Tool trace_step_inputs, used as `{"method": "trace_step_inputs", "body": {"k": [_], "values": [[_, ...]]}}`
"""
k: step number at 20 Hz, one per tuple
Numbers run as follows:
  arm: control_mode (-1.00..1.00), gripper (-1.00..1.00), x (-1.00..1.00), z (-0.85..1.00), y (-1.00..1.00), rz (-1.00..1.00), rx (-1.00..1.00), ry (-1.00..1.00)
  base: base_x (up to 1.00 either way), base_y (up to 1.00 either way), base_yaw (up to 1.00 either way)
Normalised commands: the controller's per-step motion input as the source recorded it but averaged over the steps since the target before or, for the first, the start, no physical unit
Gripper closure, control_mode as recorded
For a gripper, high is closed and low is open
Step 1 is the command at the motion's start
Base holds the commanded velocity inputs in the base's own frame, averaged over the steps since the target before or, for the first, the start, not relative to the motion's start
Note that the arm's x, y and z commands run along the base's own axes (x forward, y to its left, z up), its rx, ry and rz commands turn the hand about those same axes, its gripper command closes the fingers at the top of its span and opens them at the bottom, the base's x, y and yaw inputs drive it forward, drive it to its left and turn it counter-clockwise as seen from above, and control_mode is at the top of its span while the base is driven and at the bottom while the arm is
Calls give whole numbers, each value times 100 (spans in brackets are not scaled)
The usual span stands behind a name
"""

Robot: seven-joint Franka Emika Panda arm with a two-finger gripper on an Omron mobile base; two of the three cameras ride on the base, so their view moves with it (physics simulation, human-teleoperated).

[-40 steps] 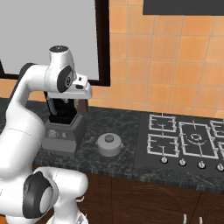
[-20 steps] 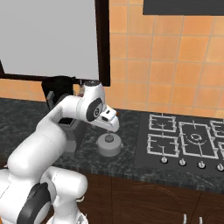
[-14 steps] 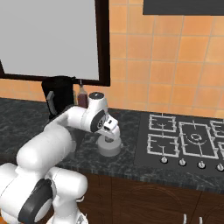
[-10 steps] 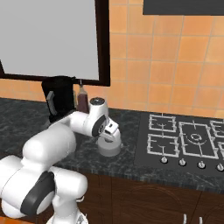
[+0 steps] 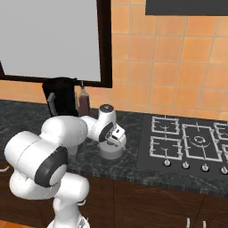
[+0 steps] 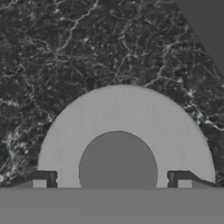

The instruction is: Close the lid blender by securely placing the lid on top.

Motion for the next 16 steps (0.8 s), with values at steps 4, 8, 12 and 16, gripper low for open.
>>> {"method": "trace_step_inputs", "body": {"k": [4,8,12,16], "values": [[-100,-100,48,-14,0,0,0,5,0,0,0],[-100,100,-6,-48,0,0,0,5,0,0,0],[-100,100,-63,-66,2,0,0,7,0,0,0],[-100,100,-76,-49,4,0,0,4,0,0,0]]}}
